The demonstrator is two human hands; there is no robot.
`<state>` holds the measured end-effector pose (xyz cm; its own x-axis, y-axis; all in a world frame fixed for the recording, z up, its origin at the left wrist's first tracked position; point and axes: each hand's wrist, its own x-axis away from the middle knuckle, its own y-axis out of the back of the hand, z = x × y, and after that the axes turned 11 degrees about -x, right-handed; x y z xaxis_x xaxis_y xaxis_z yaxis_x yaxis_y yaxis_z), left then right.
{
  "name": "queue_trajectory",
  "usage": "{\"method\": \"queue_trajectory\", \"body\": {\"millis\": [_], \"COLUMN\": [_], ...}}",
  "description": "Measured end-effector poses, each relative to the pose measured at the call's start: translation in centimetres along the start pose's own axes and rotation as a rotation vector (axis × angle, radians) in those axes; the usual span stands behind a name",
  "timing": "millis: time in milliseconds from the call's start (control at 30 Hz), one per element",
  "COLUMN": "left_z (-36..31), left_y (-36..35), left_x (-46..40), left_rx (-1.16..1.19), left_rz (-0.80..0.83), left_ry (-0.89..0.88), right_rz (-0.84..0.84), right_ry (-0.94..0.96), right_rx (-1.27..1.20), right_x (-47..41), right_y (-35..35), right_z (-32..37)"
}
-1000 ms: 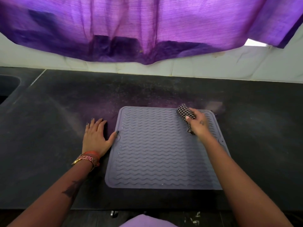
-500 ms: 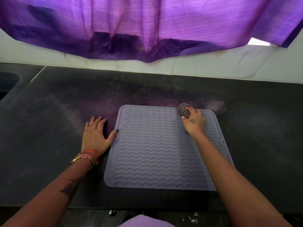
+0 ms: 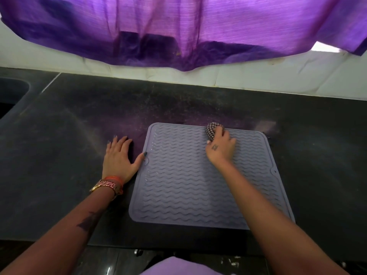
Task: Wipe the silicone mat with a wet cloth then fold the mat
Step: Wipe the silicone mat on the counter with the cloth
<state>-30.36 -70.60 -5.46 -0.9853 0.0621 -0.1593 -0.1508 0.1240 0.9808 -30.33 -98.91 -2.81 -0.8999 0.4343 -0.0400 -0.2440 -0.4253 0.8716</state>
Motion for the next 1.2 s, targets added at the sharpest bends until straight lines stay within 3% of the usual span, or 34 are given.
{"method": "queue_trajectory", "body": {"millis": [100, 167, 267, 400, 533, 633, 700, 800, 900, 967, 1100, 1200], "left_z": [-0.1, -0.1, 0.0, -0.1, -0.1, -0.1, -0.2, -0.2, -0.1, -0.1, -0.1, -0.1], "left_y": [0.1, 0.1, 0.1, 0.0, 0.0, 0.1, 0.2, 0.2, 0.1, 0.0, 0.0, 0.1], "left_x": [0.1, 0.2, 0.2, 0.0, -0.1, 0.0, 0.1, 0.2, 0.1, 0.0, 0.0, 0.1], "left_rx": [0.006, 0.009, 0.02, 0.017, 0.002, -0.001, 0.007, 0.016, 0.023, 0.021, 0.019, 0.021], "left_rz": [-0.016, -0.023, -0.023, -0.026, -0.013, -0.017, -0.027, -0.03, -0.033, -0.033, -0.028, -0.03], "left_ry": [0.001, 0.001, -0.006, -0.015, -0.018, -0.017, -0.01, 0.004, 0.006, 0.007, 0.009, 0.011], "right_rz": [0.156, 0.09, -0.18, -0.079, 0.06, 0.202, 0.155, -0.037, -0.051, -0.017, 0.122, 0.205], "right_ry": [0.085, 0.066, 0.002, -0.022, 0.072, 0.169, 0.131, 0.046, 0.091, 0.123, 0.179, 0.057], "right_rx": [-0.289, -0.525, -0.302, 0.048, -0.017, -0.295, -0.443, -0.282, -0.023, 0.014, -0.163, -0.567], "right_x": [-0.6, -1.0, -0.4, 1.0, 1.5, 0.8, -0.3, -0.5, 0.8, 1.2, 1.0, -0.6], "right_y": [0.7, 1.9, 2.3, 0.7, -0.6, -0.5, 0.2, 0.3, -1.0, -1.6, -2.0, -0.6], "right_z": [-0.1, -1.1, -2.6, -1.1, 1.6, 2.4, 2.1, 1.1, 1.8, 3.2, 4.6, 4.3]}}
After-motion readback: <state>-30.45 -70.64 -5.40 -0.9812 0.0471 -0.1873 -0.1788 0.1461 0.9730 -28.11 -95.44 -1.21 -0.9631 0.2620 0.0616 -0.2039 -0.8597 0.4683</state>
